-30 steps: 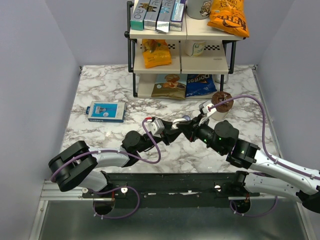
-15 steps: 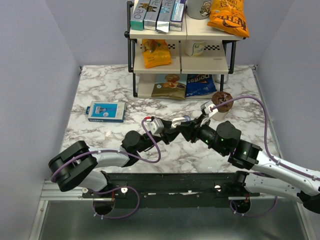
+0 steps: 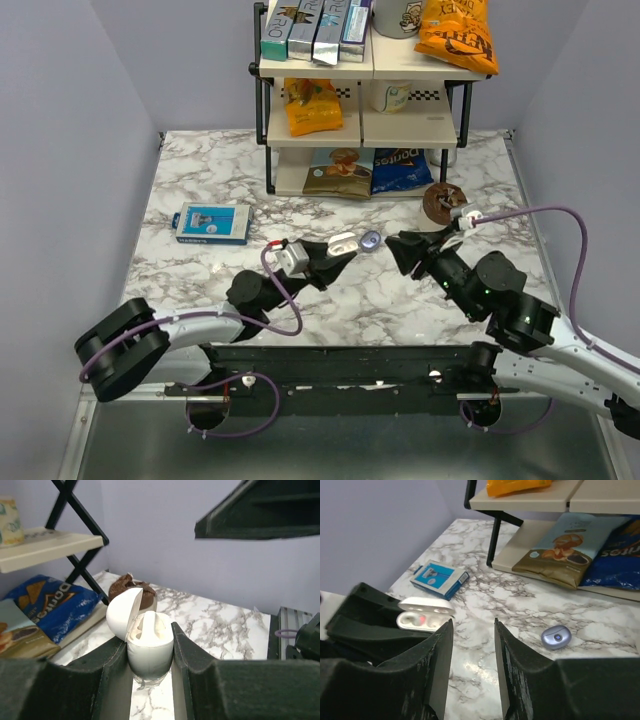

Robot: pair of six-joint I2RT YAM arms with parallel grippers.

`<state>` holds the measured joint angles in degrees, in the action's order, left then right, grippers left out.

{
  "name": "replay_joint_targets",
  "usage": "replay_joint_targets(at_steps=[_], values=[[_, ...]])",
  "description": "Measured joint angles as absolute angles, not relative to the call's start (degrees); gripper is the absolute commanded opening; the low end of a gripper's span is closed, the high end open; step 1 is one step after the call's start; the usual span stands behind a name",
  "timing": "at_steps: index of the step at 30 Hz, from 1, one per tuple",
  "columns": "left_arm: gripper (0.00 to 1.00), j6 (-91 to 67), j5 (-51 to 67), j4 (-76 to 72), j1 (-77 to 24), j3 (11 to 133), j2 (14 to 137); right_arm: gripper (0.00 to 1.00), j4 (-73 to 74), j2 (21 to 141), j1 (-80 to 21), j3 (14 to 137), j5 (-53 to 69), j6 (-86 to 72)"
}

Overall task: Insert the wireless bluetooth earbuds into the charging case
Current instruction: Pick up the earbud from the center of the board.

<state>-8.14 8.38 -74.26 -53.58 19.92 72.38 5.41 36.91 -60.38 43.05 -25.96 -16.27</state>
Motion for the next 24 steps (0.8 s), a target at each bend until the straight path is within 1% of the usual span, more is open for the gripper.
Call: replay_joint_targets(at_steps=[5,9,15,17,21,24], values=[[0.00,-7.0,5.4,-74.2,-53.2,16.7,63.6,0.47,7.0,39.2,-60.3,42.2,-26.9,-16.3],[0.00,-5.4,0.7,-68.0,-53.2,15.6,52.0,0.47,7.2,44.2,-60.3,40.6,-23.2,-16.4],[0.00,-2.8,-6.3,-55.4,-53.2,14.7,34.9,0.47,5.1,57.8,-60.2,38.6,-11.0,-16.6],[0.00,-2.2,-8.7,-50.5,-53.2,14.2,29.6,0.44,3.0,63.4,-60.2,38.6,-6.5,-17.0],[0.00,-1.5,-11.2,-43.8,-53.2,13.6,24.2,0.44,-0.9,75.2,-60.2,39.6,0.8,-18.5],[0.00,-1.3,-12.1,-40.5,-53.2,12.9,22.3,0.44,-1.9,81.3,-60.2,41.5,3.9,-19.4]])
